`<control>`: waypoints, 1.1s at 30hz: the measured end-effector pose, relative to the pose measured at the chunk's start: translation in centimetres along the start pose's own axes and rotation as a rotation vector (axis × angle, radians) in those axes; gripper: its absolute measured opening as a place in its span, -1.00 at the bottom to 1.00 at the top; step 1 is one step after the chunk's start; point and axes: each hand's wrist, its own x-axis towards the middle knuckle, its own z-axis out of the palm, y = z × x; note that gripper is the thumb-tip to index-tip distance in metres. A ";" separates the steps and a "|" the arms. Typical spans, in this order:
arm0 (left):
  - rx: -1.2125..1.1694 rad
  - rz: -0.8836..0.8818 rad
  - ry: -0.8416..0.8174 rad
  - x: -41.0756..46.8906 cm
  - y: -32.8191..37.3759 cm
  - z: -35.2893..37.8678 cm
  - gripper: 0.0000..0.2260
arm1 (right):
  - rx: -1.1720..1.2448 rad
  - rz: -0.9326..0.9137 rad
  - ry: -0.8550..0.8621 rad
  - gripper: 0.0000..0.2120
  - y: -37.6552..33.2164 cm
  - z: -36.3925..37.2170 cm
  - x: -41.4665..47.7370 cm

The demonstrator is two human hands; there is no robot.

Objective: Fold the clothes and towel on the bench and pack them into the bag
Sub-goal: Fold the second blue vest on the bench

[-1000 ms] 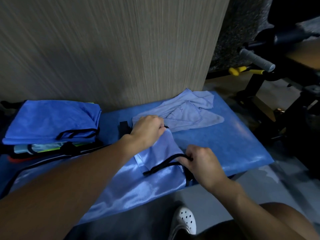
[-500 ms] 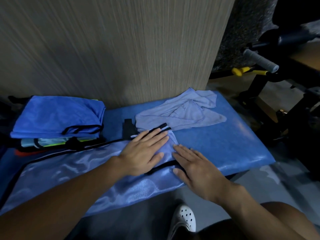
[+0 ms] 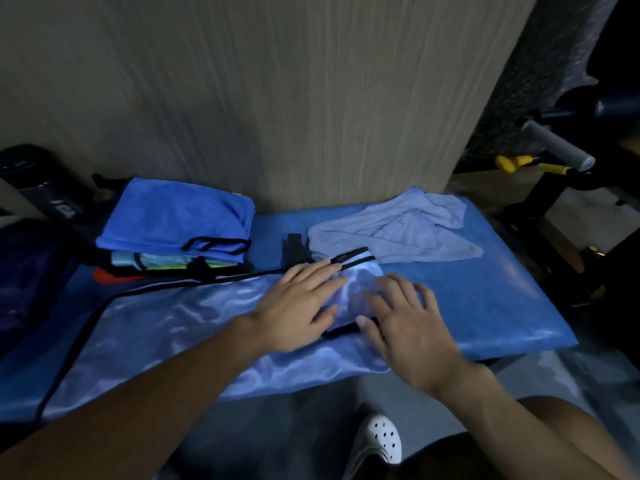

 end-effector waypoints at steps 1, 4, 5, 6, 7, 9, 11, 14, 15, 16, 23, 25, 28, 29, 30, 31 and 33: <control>-0.035 -0.023 0.057 -1.4 -0.4 -0.6 -0.57 | 0.030 -0.008 0.029 -0.60 -0.5 -0.3 0.6; -0.152 -0.186 0.249 -6.4 -1.8 -2.3 -0.71 | 0.127 -0.091 0.045 -0.61 -3.1 -0.7 2.4; -0.179 -0.270 0.313 -8.2 -2.5 -2.7 -0.74 | 0.149 -0.134 0.044 -0.62 -4.3 -0.7 3.2; -0.185 -0.359 0.369 -10.0 -3.1 -3.1 -0.74 | 0.167 -0.181 0.041 -0.62 -5.7 -0.7 4.0; -0.171 -0.443 0.416 -12.0 -3.8 -3.5 -0.74 | 0.188 -0.233 0.032 -0.63 -7.2 -0.8 4.9; -0.137 -0.607 0.485 -15.9 -5.1 -4.0 -0.75 | 0.252 -0.342 -0.019 -0.64 -10.6 -1.0 6.9; -0.096 -0.823 0.483 -19.5 -6.2 -4.5 -0.72 | 0.314 -0.445 -0.098 -0.67 -14.4 -1.3 8.8; -0.054 -1.164 0.442 -23.7 -6.9 -4.9 -0.59 | 0.372 -0.566 -0.241 -0.74 -20.4 -1.3 11.7; -0.088 -1.280 0.430 -24.8 -6.9 -5.1 -0.58 | 0.389 -0.601 -0.265 -0.74 -22.5 -1.2 12.6; -0.158 -1.387 0.422 -25.6 -6.9 -5.1 -0.57 | 0.393 -0.621 -0.287 -0.72 -24.4 -1.0 13.6; -0.680 -1.505 0.576 -28.2 -6.5 -4.2 -0.62 | 0.231 -0.556 -0.505 -0.45 -33.0 2.4 18.9; -0.769 -1.516 0.631 -28.0 -6.1 -4.5 -0.70 | 0.175 -0.526 -0.534 -0.38 -33.4 3.2 19.5; -0.851 -1.538 0.745 -27.9 -5.9 -4.7 -0.77 | 0.137 -0.464 -0.543 -0.39 -33.7 4.5 20.4; -0.875 -1.548 0.780 -27.9 -5.9 -4.5 -0.77 | 0.131 -0.443 -0.556 -0.43 -33.6 4.8 20.8; -0.899 -1.556 0.822 -27.8 -5.8 -4.5 -0.76 | 0.125 -0.422 -0.578 -0.51 -33.5 5.1 21.2; -0.925 -1.561 0.860 -27.7 -5.7 -4.5 -0.75 | 0.124 -0.407 -0.603 -0.60 -33.4 5.2 21.4; -0.962 -1.537 0.931 -27.3 -5.4 -4.9 -0.71 | 0.130 -0.420 -0.621 -0.84 -33.4 5.0 21.5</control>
